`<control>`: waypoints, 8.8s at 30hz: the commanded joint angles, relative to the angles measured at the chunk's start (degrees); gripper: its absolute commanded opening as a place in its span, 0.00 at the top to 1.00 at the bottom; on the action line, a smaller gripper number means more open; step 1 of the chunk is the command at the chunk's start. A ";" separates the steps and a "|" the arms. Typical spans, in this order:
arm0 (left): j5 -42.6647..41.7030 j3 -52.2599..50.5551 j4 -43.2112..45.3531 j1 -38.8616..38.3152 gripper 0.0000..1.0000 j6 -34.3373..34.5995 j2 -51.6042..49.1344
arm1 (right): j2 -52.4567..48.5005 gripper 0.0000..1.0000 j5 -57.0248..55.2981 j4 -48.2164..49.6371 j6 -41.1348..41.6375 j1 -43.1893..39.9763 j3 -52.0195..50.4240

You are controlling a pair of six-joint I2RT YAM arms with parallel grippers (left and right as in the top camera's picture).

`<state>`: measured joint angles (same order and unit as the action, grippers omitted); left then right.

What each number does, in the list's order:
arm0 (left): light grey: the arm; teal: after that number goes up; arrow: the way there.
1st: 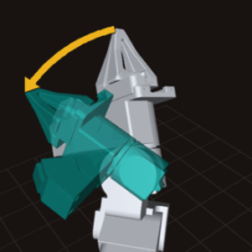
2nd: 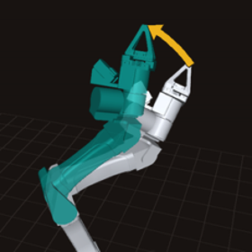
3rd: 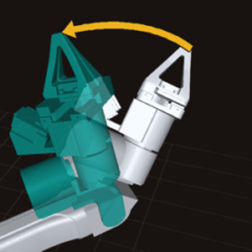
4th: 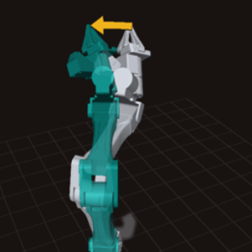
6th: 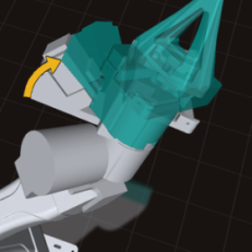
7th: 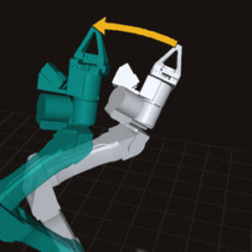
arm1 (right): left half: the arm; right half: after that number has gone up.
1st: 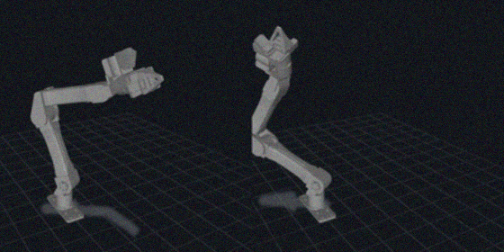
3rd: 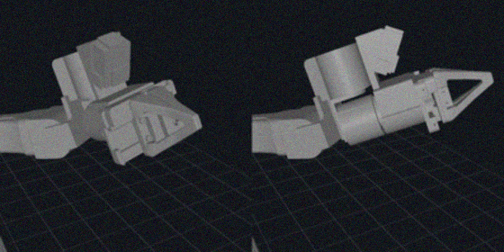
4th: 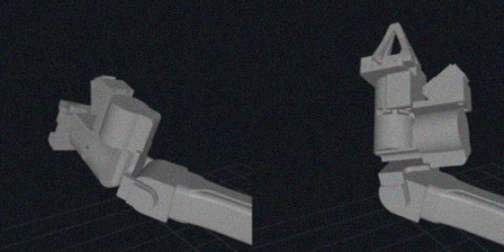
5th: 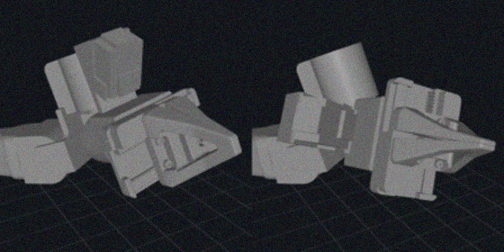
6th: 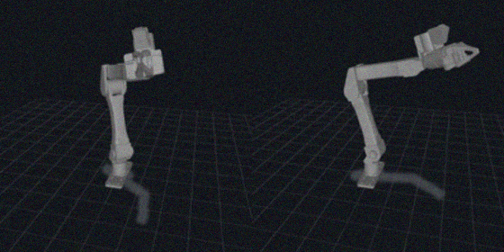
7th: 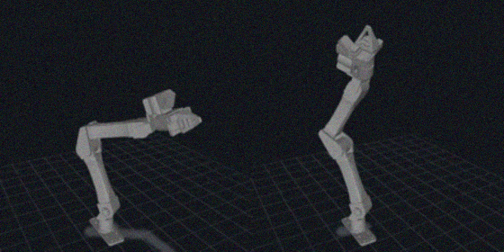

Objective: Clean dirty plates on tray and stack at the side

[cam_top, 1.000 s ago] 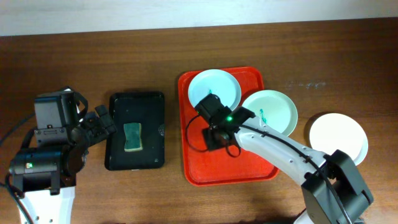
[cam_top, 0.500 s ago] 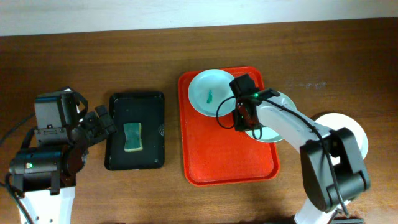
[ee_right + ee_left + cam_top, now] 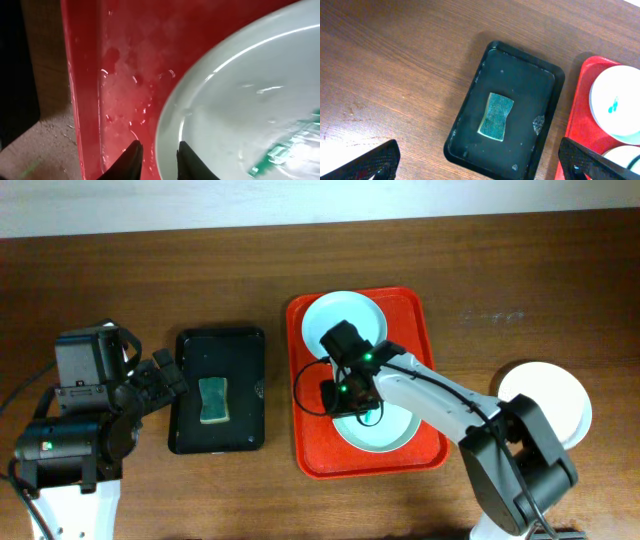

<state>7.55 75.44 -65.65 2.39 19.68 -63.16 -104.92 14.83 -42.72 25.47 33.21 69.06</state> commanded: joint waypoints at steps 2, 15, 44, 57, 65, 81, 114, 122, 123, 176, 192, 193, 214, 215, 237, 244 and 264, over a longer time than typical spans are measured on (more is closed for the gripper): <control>0.85 0.63 -0.02 0.28 0.01 -0.07 0.28 | 9.42 0.74 -1.97 -3.08 -5.79 -3.39 2.45; -1.46 0.63 -0.85 0.28 0.01 -0.04 0.28 | 31.63 0.68 -10.43 -26.27 -0.85 -6.69 2.40; -3.80 -7.80 13.64 -5.73 1.00 -7.34 -48.15 | 31.56 0.66 6.43 -17.64 -0.13 -20.15 -20.94; -3.17 0.57 5.66 -5.55 0.68 -7.37 -48.83 | 31.56 0.66 7.91 -13.81 -0.13 -20.17 -20.94; -2.14 -3.69 16.26 -6.60 0.73 -7.41 -52.87 | 31.56 0.64 7.91 -13.81 -0.13 -20.17 -20.94; -7.04 8.72 -3.08 -6.88 0.61 -9.90 -50.07 | 31.56 0.65 7.32 -14.27 -1.66 -20.20 -20.94; -6.25 2.60 4.61 -6.91 0.62 -7.80 -48.63 | 36.63 0.62 9.79 -20.46 -13.25 -36.98 -21.20; -4.09 -4.04 15.80 -7.13 0.97 -7.78 -48.70 | 36.59 0.60 8.48 -19.41 -13.05 -36.17 -23.50; -4.11 -5.05 16.76 -7.19 1.00 -7.78 -48.70 | 36.59 0.60 8.48 -19.34 -13.05 -36.17 -23.50; -7.61 9.79 1.57 -16.09 1.00 -8.68 -40.22 | 17.29 0.66 -1.60 3.13 -14.19 -27.87 -23.52; -23.28 9.11 17.92 -33.27 1.00 -5.49 -43.85 | 9.84 0.96 -2.01 6.16 -11.23 -27.61 -23.52; -23.28 9.03 19.47 -35.45 1.00 -4.79 -45.13 | 9.84 0.96 -2.01 6.14 -11.23 -27.61 -23.52; 4.79 12.00 10.49 -41.70 1.00 8.15 -62.10 | 9.84 0.96 -1.99 4.98 -11.23 -27.61 -23.52; 5.20 11.98 10.45 -40.85 1.00 8.13 -62.16 | 9.84 0.96 -1.99 4.98 -11.23 -27.61 -23.52; -26.29 11.82 23.06 -49.94 1.00 7.74 -62.53 | 9.84 0.96 -1.97 4.31 -11.26 -27.61 -23.52; -6.91 12.37 11.37 -47.54 1.00 7.74 -62.51 | 9.84 0.96 -1.97 4.33 -11.26 -27.61 -23.52; -19.08 16.50 17.90 -47.76 1.00 7.15 -62.53 | 9.84 0.96 -1.99 4.15 -11.26 -27.61 -23.52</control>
<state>5.56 91.74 -51.62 -44.49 27.29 -123.79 -93.71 17.93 -37.87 14.98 5.93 46.70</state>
